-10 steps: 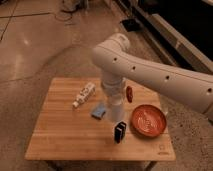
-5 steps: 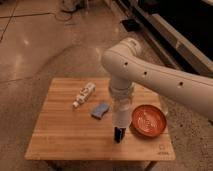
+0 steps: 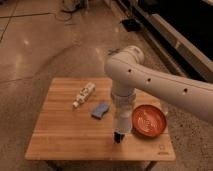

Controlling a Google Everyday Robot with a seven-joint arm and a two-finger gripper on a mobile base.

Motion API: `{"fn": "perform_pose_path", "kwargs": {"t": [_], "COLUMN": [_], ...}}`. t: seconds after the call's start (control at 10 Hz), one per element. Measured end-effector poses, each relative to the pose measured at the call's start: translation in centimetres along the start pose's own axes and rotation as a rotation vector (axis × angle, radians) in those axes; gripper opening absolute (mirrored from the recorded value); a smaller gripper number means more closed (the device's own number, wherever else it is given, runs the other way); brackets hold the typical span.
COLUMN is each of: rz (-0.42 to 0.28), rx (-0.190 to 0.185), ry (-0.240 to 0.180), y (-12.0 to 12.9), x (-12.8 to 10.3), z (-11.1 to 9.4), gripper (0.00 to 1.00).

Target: Place the ceramic cup over the eraser

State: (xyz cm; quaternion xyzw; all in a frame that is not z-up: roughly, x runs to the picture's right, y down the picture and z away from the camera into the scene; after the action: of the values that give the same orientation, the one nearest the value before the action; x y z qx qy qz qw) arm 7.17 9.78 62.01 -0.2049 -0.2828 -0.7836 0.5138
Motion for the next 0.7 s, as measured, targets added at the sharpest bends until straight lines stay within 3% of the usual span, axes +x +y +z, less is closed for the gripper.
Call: {"fn": "perform_pose_path", "kwargs": {"t": [0.4,0.7], "rz": [-0.014,-0.033], "rx": [0.032,0.019], "ry": [0.002,0.005], "y": [-1.5,-1.8], "x": [-0.3,-0.4], "z": [0.8,1.4], "gripper": [0.14,0.14]}}
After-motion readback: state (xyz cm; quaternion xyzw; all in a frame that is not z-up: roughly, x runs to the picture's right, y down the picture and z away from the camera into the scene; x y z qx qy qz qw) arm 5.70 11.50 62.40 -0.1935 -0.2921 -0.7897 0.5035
